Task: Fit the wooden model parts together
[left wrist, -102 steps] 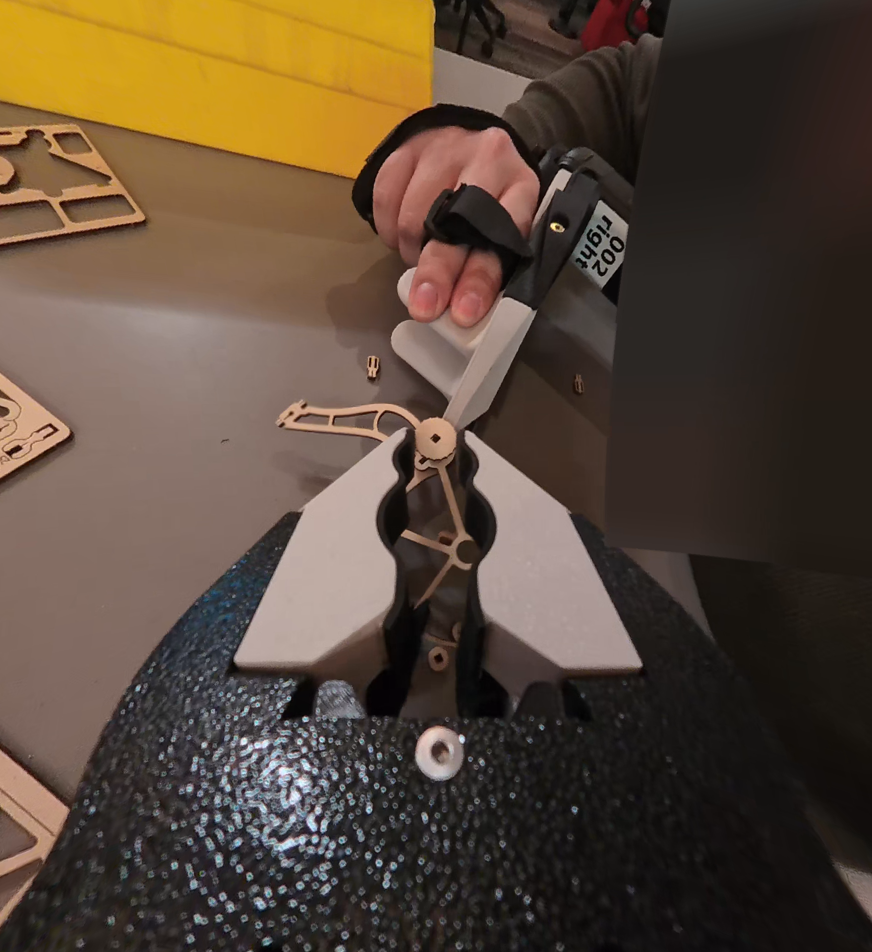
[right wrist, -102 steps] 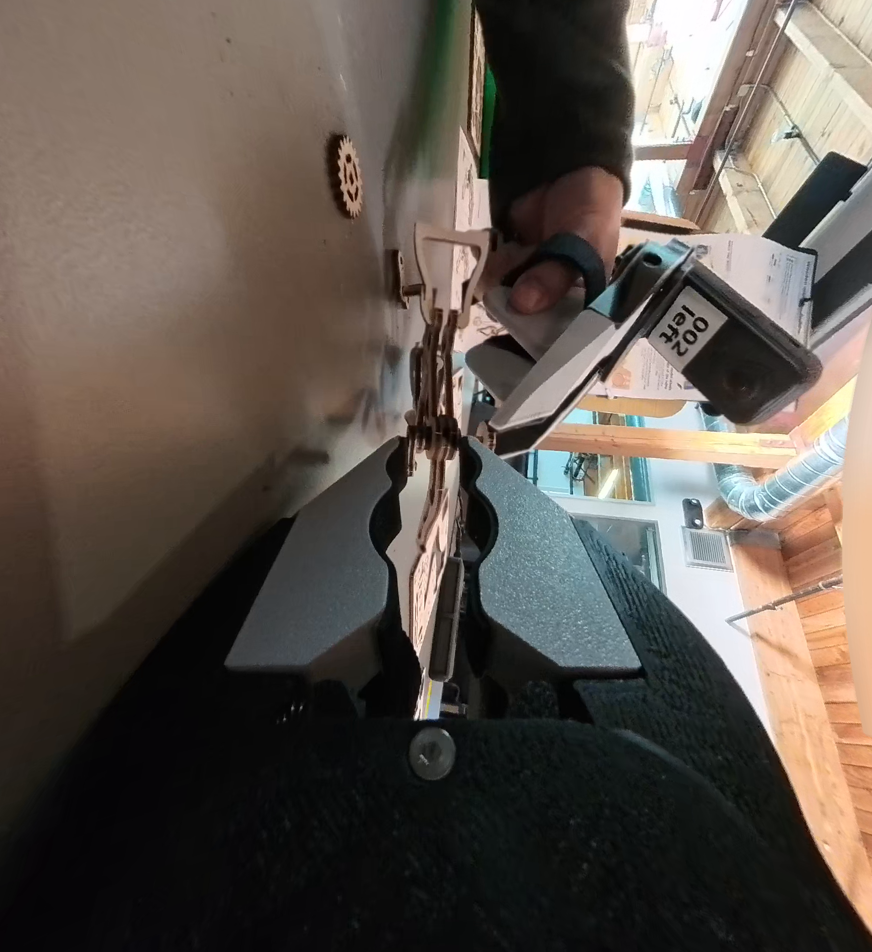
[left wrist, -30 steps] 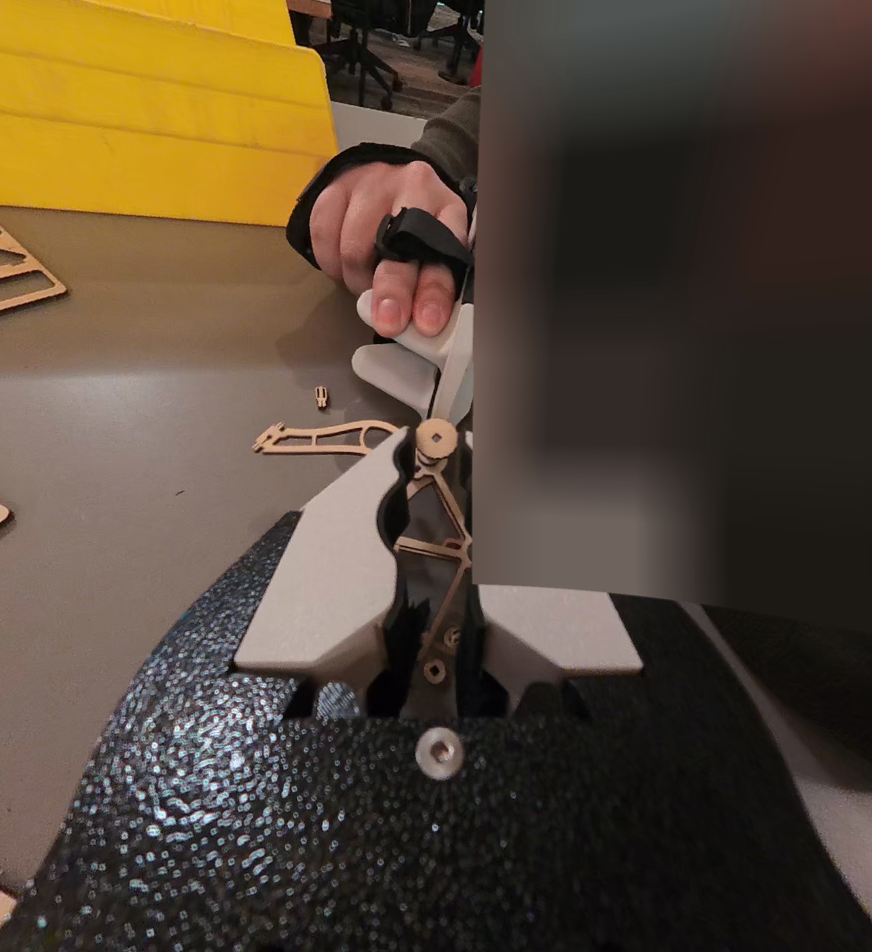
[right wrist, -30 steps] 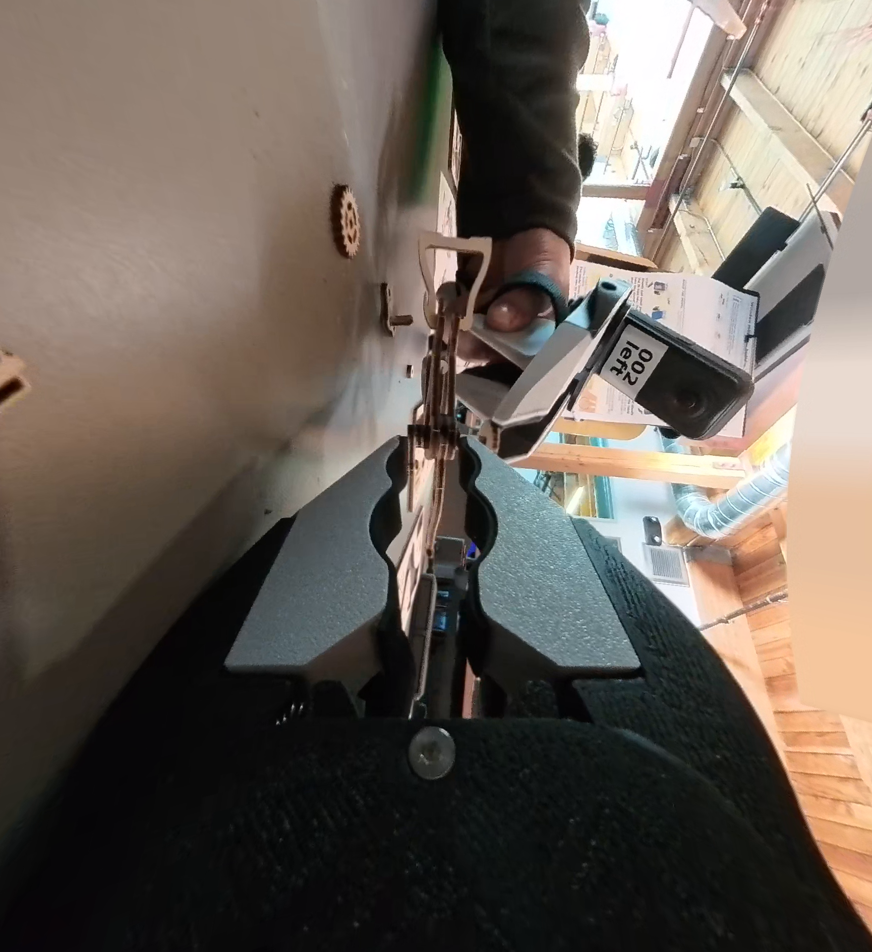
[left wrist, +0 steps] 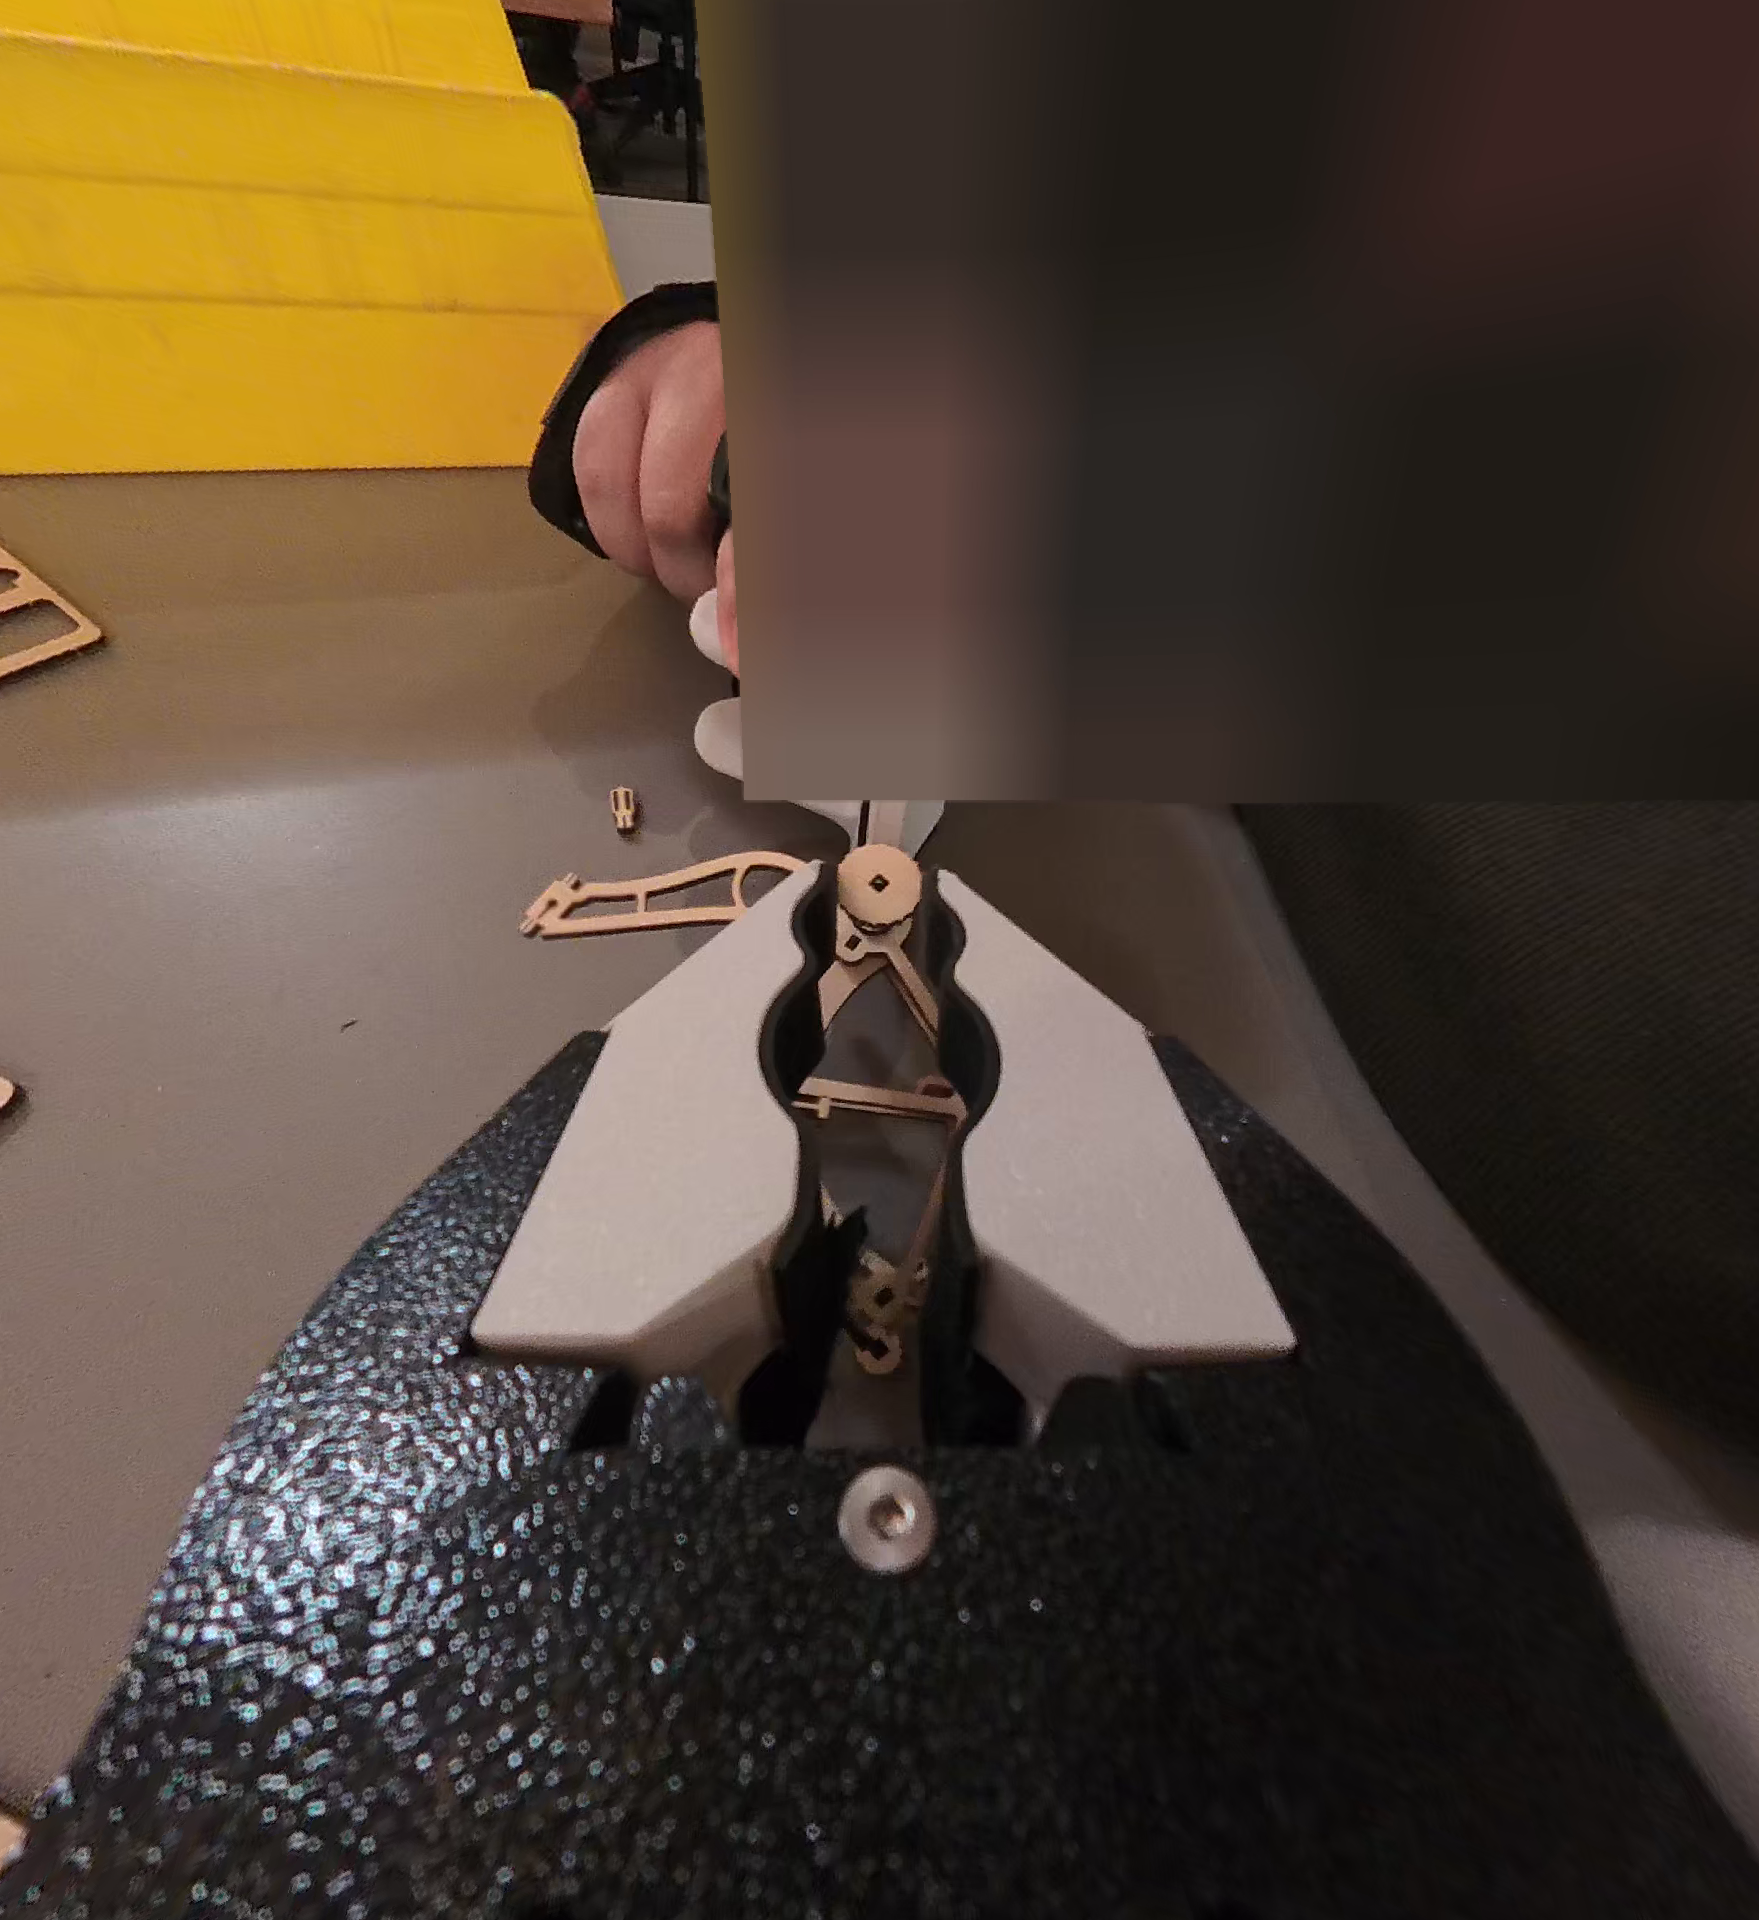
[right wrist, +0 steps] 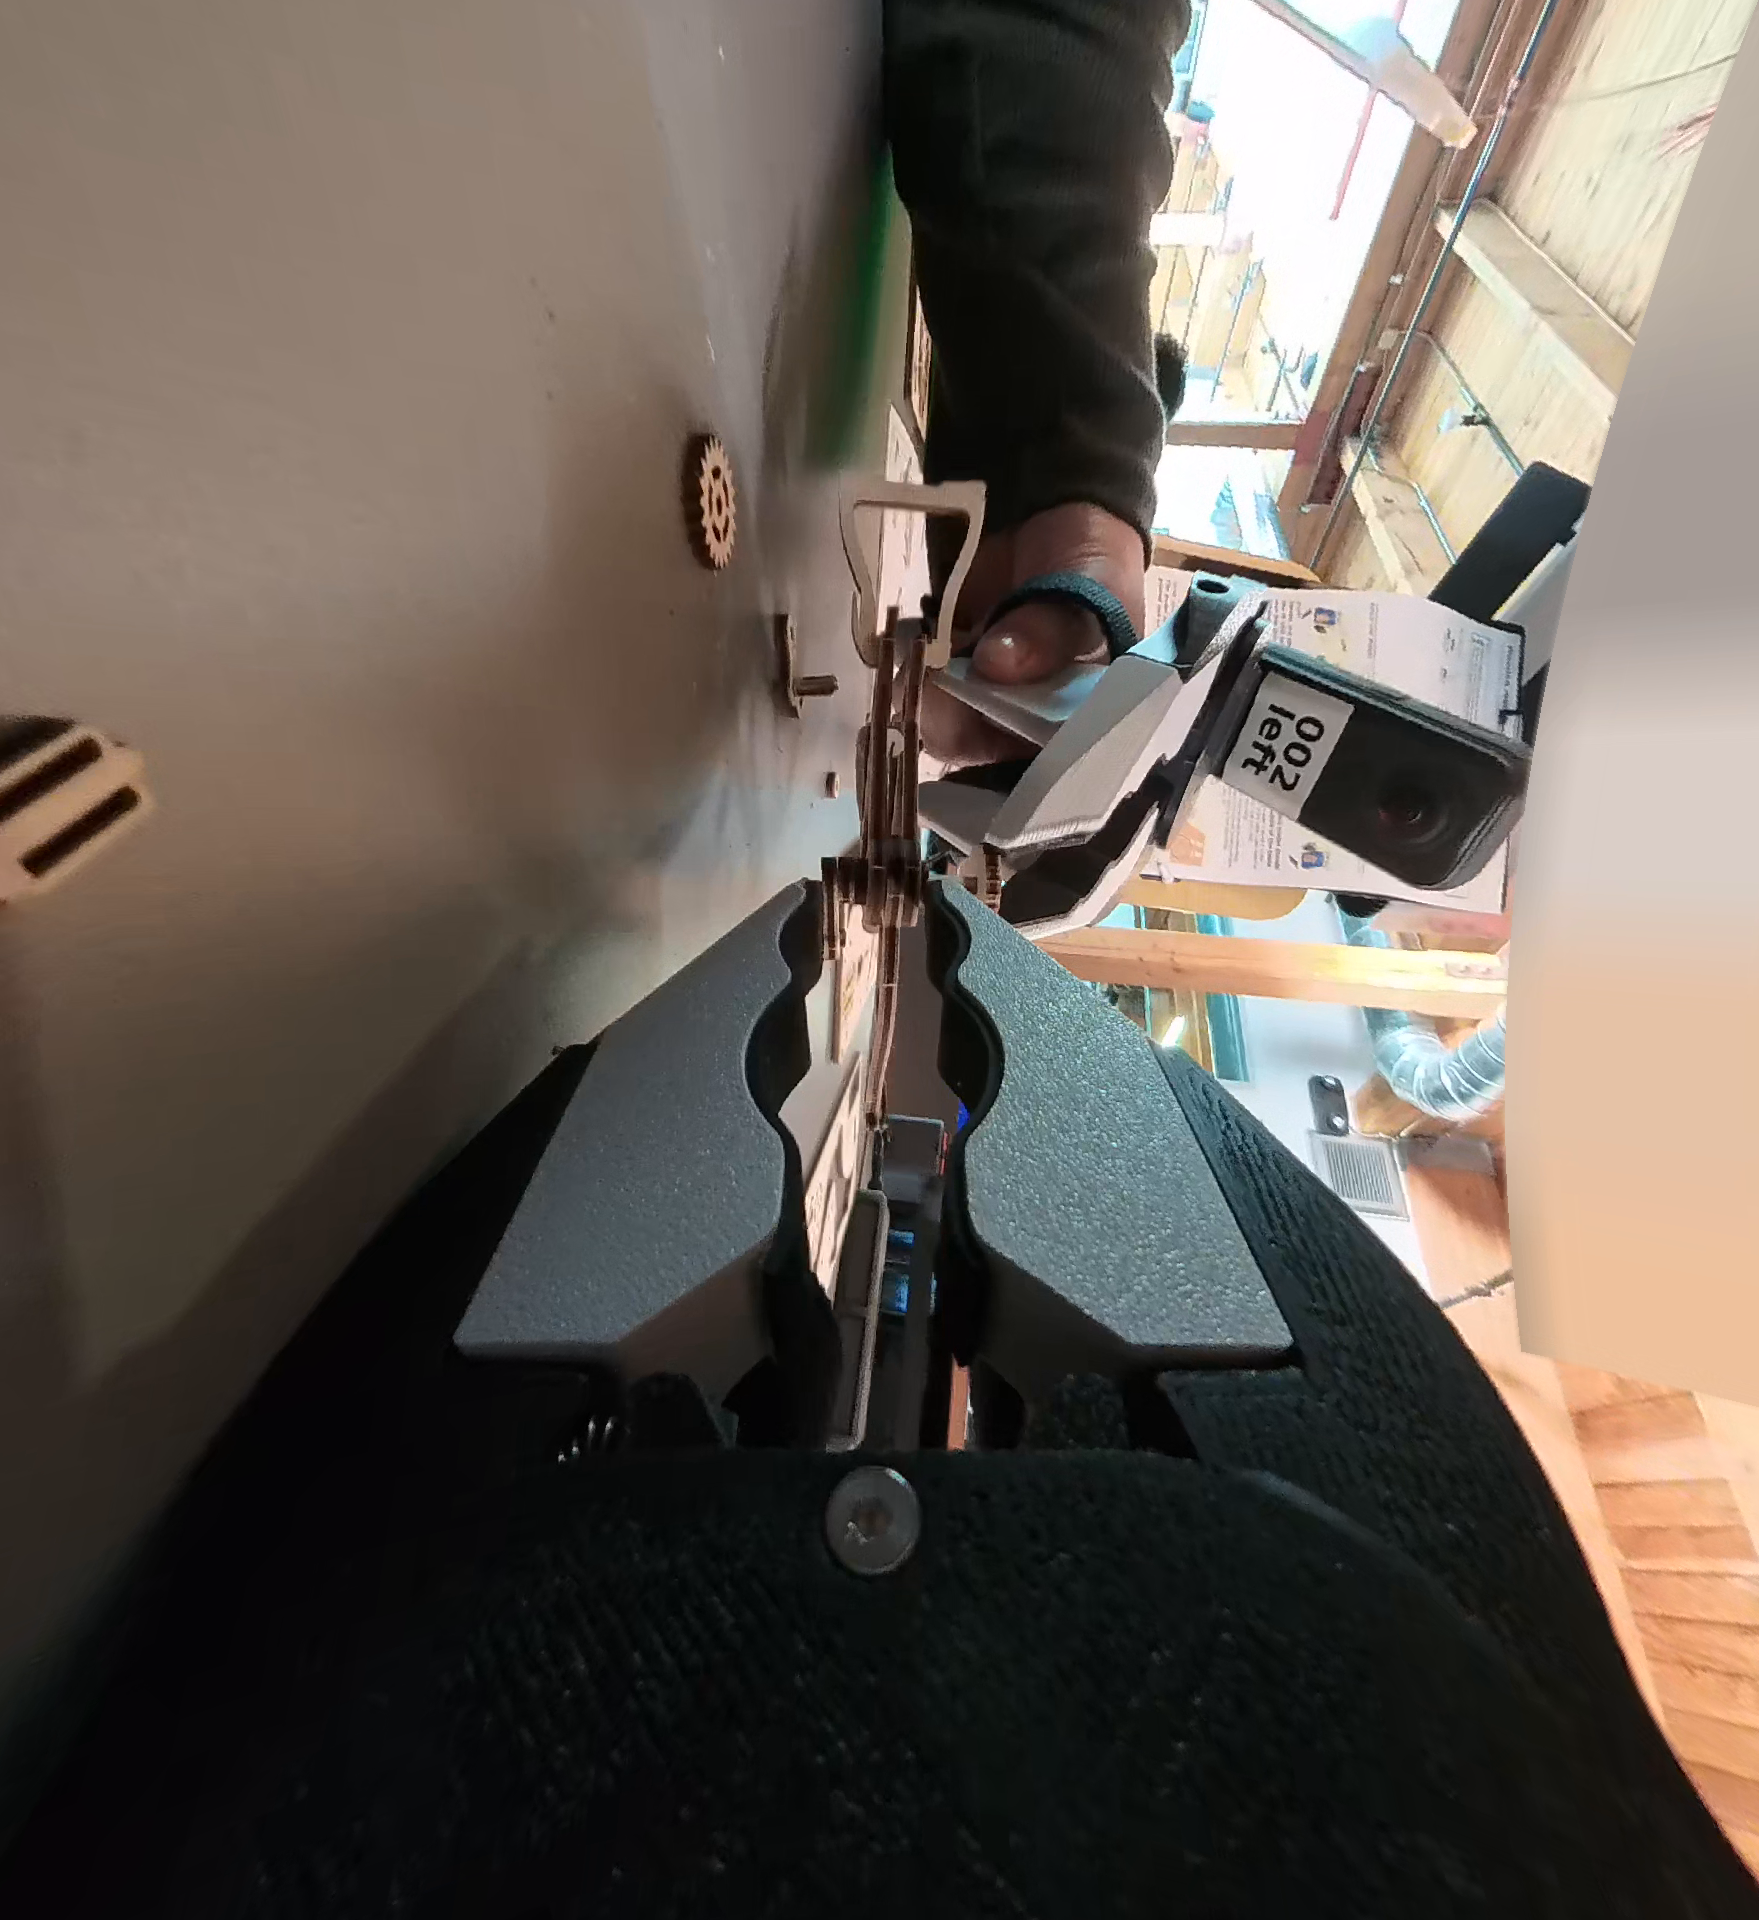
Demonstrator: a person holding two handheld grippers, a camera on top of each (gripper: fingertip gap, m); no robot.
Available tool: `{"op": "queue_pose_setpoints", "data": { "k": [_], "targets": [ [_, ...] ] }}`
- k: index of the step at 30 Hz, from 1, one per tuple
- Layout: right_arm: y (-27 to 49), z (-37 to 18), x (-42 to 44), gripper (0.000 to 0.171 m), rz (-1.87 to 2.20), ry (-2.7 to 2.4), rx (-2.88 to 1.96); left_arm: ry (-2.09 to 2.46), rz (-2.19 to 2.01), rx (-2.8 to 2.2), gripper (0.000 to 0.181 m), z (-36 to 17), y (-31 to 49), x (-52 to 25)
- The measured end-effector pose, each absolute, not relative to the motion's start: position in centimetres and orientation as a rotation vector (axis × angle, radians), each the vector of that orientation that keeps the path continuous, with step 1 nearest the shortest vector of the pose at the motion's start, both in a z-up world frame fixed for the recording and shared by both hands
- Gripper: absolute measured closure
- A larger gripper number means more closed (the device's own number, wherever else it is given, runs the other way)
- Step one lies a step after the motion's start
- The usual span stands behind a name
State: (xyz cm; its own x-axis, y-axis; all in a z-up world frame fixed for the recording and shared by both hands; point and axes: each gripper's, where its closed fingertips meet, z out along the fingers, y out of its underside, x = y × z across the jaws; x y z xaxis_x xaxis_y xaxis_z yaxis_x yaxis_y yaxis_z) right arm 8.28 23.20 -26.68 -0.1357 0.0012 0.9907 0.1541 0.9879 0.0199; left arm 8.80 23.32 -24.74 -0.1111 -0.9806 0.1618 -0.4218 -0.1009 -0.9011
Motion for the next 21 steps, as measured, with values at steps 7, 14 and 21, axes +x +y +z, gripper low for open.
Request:
{"op": "queue_pose_setpoints", "data": {
  "k": [7, 14, 21],
  "targets": [
    [23.1, -26.7, 8.3, 0.153, -0.119, -1.708, -0.12, 1.57, -1.198, -1.555, 0.167, -24.8, 23.3, 8.8],
    [23.6, -26.6, 8.3, 0.154, -0.145, -1.69, -0.125, 1.54, -1.182, -1.545, 0.167, -24.5, 23.8, 8.7],
    [24.4, -26.3, 8.3, 0.154, -0.192, -1.667, -0.142, 1.456, -1.05, -1.465, 0.167, -23.1, 25.1, 8.3]
  ]
}}
